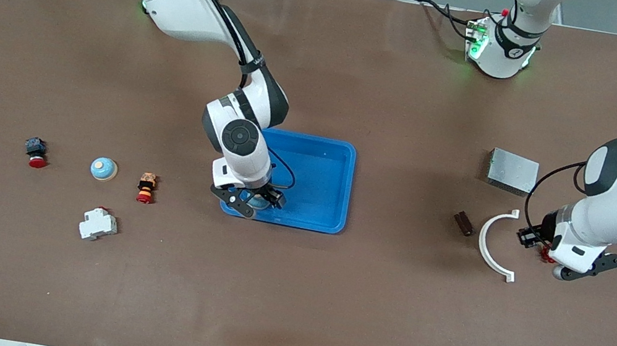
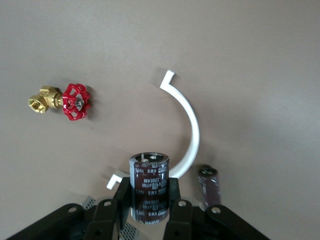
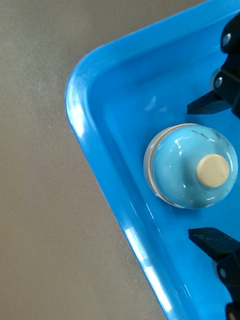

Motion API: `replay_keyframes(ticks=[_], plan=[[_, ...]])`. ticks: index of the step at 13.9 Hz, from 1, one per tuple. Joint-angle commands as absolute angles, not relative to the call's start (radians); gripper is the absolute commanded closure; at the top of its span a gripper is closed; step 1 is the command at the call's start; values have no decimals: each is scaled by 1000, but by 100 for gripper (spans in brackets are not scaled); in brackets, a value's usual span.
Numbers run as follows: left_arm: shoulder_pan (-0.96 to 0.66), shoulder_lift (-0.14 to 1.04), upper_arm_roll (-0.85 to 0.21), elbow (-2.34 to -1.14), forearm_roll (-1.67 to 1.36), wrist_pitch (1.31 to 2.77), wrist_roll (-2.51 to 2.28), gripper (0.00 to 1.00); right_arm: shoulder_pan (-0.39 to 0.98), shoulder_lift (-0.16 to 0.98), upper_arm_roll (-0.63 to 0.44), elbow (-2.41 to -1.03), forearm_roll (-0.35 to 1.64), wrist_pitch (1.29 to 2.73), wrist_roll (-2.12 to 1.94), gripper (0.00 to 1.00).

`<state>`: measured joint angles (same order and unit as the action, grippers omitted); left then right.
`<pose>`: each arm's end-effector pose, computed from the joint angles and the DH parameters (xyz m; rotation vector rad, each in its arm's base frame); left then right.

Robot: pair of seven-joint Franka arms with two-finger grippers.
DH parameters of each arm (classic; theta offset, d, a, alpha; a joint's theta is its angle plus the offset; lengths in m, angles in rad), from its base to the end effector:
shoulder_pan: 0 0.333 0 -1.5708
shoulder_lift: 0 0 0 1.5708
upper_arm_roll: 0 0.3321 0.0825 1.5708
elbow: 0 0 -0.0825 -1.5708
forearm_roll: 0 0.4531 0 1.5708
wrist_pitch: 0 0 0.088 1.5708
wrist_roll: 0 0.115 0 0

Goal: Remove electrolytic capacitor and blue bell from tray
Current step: 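Carry the second capacitor beside the white arc and release it with the left gripper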

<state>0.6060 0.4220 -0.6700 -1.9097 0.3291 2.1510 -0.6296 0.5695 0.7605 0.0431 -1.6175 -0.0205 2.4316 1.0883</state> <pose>0.6708 -0.0122 0.2761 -3.0443 -0.6265 0.0985 0.6202 0.4318 0.1368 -3.0041 0.7243 -0.0373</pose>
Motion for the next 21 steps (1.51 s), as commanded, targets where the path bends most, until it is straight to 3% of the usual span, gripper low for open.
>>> replay_keyframes(ticks=[1,6,12,13,14,15,19,21], plan=[[659,428,-680,-1999,376,2290,-620,100,581,772,32,-1594,-43,2430,1109,0],[705,534,-654,-1997,524,2394,-629,100,580,773,32,-1594,-44,2431,1100,0],[724,655,-653,-1993,584,2404,-640,99,577,787,31,-1585,-46,2431,1098,0],[724,655,-653,-1993,584,2404,-638,72,577,791,31,-1580,-46,2431,1098,0],[724,655,-653,-1990,584,2404,-638,30,577,792,31,-1578,-46,2433,1097,33],[724,650,-653,-1990,584,2404,-638,0,575,792,31,-1577,-40,2433,1098,97],[716,609,-672,-1955,584,2381,-627,0,571,781,31,-1539,-25,2395,1097,100],[713,604,-699,-1884,586,2320,-627,0,565,775,32,-1459,-25,2222,1094,100]])
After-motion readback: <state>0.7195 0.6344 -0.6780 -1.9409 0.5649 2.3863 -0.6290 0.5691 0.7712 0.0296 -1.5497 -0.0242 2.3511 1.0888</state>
